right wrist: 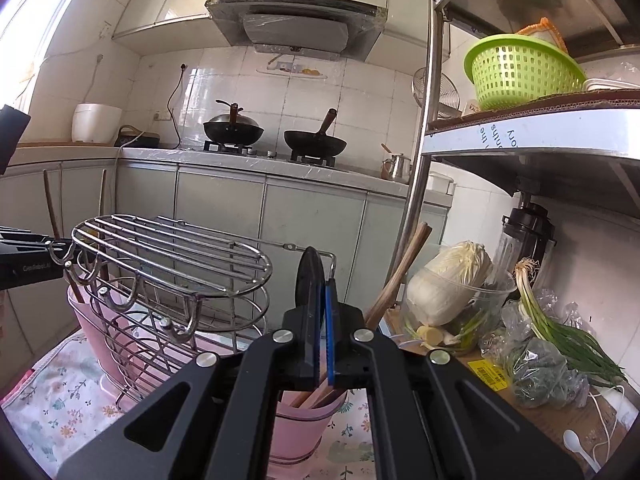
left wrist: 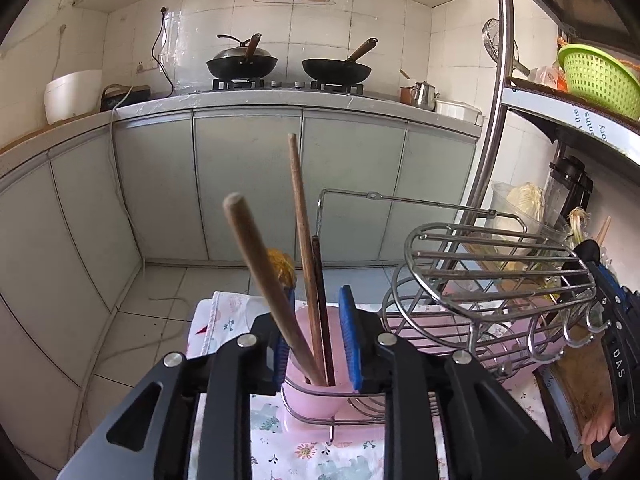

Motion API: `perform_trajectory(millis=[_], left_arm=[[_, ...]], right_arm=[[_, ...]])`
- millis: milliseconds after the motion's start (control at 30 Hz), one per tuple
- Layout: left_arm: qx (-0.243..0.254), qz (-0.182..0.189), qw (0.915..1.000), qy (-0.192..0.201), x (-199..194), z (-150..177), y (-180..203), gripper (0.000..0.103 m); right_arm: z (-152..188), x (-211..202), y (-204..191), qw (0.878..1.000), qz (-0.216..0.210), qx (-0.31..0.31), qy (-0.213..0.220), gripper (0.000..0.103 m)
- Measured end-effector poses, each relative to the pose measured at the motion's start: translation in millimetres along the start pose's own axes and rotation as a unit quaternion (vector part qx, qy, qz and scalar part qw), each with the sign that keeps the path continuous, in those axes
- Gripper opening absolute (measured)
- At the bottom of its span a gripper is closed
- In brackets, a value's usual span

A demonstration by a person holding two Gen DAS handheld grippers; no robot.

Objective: Organize utensils
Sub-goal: 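Lower the chopstick and spoon into the pink cups and open both tools, then pull both open tools back away from the utensil rack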

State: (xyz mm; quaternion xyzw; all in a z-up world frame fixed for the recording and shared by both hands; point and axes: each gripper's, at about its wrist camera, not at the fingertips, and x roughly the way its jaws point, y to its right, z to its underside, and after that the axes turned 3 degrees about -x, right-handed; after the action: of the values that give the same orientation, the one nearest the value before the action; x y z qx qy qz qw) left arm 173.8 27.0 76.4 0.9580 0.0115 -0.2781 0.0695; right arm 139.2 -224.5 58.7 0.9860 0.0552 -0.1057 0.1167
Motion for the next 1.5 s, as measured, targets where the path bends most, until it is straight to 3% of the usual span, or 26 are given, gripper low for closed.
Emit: perform_trajectory(millis=[433, 733, 767, 867, 900, 1133, 1500], left_arm=[[-0.055, 0.05, 0.9972, -0.013, -1.9, -12.3, -16.5, 0.024], [-0.037, 0.053, 0.9979, 0.003, -18.4, -10.3, -9.1, 0.024], [-0.033, 0.053, 0.998, 0.006, -21.5, -9.3, -7.7, 0.024], [-0.021, 0.053, 0.9983, 0.015, -30.0, -6.7, -2.7, 0.024], [-0.016, 0.053, 0.9983, 0.018, -32.9, -5.6, -0.9, 0.024], [0.0, 0.058, 0.9978, 0.033, -52.0, 1.9, 7.6, 0.024], [-0.021, 0.064, 0.9974, 0.024, -60.7, 19.1, 3.3, 0.024]], right_arm=[[-1.9, 10.1, 11.4, 0.998, -0.041, 0.028, -0.038, 0.002], [0.7, 8.9, 20.3, 0.995, -0.066, 0.053, -0.058, 0.005], [1.0, 7.5, 21.4, 0.995, -0.067, 0.055, -0.058, 0.009], [1.0, 1.1, 25.5, 0.994, -0.069, 0.066, -0.052, 0.035], [0.5, -1.6, 26.6, 0.994, -0.069, 0.068, -0.049, 0.039], [-0.7, -15.3, 28.8, 0.995, -0.062, 0.064, -0.04, 0.041], [0.6, -28.1, 30.7, 0.995, -0.065, 0.061, -0.039, 0.048]])
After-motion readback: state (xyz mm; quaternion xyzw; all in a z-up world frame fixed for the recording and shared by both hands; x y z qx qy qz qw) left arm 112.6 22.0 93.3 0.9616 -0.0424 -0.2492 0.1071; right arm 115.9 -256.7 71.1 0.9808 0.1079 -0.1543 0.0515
